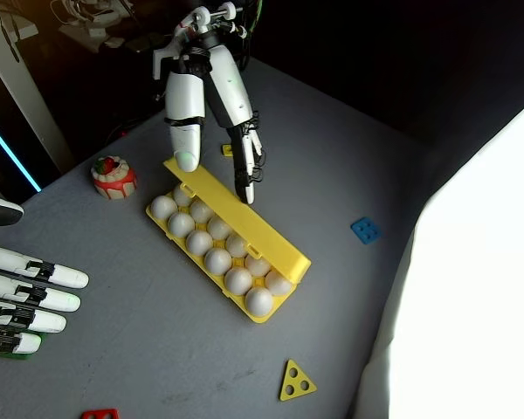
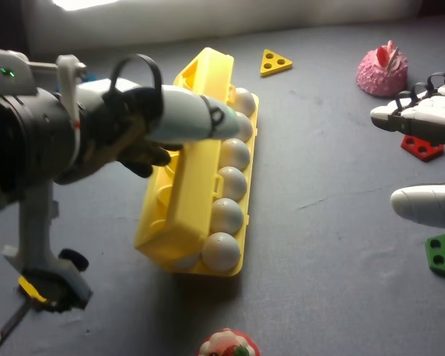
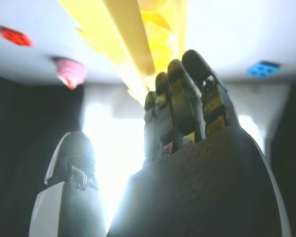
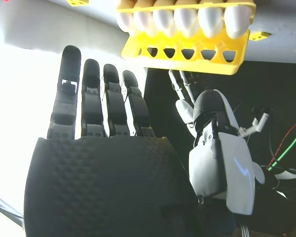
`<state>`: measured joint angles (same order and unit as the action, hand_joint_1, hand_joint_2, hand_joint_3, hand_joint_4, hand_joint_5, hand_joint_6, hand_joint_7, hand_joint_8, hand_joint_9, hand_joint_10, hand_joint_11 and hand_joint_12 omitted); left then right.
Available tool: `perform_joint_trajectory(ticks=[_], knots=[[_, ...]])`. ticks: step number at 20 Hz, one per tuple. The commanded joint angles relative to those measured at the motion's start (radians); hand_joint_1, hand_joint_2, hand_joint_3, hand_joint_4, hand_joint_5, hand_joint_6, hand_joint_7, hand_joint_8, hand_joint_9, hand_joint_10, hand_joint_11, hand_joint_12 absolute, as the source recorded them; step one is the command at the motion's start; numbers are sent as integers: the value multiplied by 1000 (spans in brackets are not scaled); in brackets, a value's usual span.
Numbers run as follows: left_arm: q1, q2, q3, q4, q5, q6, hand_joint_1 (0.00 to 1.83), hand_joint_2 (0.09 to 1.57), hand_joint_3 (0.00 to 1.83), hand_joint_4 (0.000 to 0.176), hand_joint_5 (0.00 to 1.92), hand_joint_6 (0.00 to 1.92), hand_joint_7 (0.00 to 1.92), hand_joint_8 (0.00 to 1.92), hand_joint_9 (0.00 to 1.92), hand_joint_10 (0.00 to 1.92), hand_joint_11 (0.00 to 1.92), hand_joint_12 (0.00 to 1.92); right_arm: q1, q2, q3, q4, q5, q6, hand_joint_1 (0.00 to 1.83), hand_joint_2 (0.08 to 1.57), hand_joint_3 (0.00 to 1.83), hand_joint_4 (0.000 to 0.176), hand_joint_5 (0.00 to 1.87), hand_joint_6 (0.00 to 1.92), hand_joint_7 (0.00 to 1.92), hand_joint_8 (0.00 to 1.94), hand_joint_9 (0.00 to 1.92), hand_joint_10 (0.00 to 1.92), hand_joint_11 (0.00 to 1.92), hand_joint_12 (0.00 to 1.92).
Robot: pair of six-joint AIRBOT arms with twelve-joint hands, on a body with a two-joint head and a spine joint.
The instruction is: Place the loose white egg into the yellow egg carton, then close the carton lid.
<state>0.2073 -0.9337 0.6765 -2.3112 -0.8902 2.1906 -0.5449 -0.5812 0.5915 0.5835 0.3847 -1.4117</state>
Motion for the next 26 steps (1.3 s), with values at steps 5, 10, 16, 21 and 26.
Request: perform_joint_trajectory(ticks=[5,10,16,21,26], knots=[[50,-24,-43,51,77,10,249,1261,3,32,267,5,308,2,346,2,20,1008,18,5,-2,-14,104,3,43,1224,0,0,136,10,136,5,14,372,0,829],[97,-78,-41,77,117,10,322,1250,0,37,273,4,311,2,339,2,0,1005,18,5,-2,-15,105,3,112,1201,0,0,196,22,179,7,32,451,0,984],[131,-93,-40,97,147,10,296,1254,0,35,273,6,316,4,344,2,0,1011,18,5,-2,-15,105,2,57,1215,1,0,172,5,170,2,11,452,0,808],[77,-89,-22,114,148,74,261,1266,3,35,283,5,299,1,327,1,0,998,19,5,-2,-15,105,1,101,1212,0,0,179,7,178,4,12,459,0,785],[-16,-80,25,83,156,289,316,1249,0,28,301,13,336,14,352,11,28,1014,19,5,-3,-15,105,0,61,1215,0,0,185,8,170,0,3,477,0,928]])
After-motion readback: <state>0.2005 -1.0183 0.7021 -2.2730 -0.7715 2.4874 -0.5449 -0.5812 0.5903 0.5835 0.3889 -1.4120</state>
